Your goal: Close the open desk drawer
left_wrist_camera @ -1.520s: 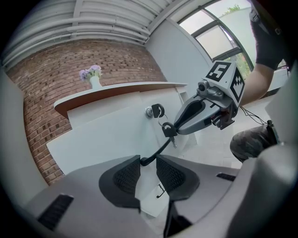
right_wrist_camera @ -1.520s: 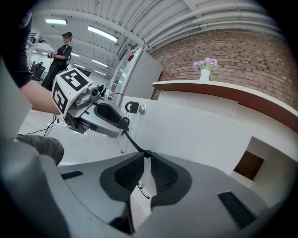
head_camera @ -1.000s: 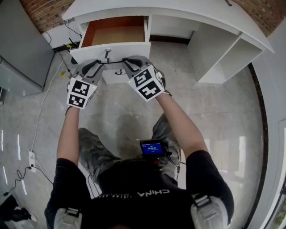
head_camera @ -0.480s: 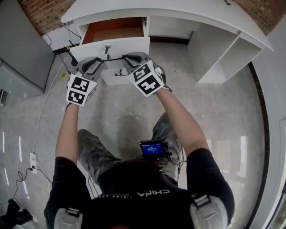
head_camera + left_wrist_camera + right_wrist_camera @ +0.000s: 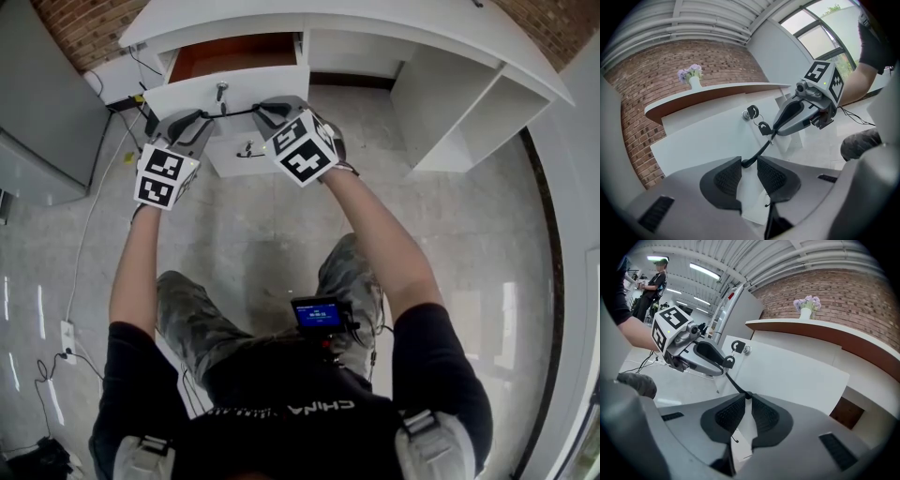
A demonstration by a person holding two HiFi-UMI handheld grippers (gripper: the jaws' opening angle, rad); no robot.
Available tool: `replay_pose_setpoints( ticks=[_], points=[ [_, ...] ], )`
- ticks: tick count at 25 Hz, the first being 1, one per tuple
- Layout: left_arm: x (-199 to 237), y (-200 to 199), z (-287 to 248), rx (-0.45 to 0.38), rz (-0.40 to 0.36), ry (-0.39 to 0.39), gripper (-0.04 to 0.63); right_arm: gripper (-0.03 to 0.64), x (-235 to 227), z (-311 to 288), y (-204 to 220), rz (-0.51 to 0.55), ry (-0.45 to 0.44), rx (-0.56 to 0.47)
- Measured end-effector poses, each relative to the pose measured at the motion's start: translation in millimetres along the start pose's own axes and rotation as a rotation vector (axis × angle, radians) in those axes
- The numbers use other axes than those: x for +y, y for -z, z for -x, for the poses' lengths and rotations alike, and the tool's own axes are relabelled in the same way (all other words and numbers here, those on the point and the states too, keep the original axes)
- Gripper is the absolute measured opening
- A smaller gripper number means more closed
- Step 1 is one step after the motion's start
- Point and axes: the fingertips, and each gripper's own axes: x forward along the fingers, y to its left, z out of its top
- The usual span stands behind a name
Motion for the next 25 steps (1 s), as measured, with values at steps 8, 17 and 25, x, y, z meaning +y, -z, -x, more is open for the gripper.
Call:
replay_pose_setpoints(
  ticks=[8,17,25],
  points=[
    [15,0,-22,0.01,-0.045,0.005,0.107,0.051,-20,-18,2,0.052,0.012,0.028],
    [39,4,-49,0.033,-0.07,-0.009,0.107,0.049,-38,-45,0,0.119,0.021,0.044],
    [51,4,-74,0.044,-0.064,-0.023,0.107,0.051,-61,-64,5,0.118,0.043,0.063]
  ],
)
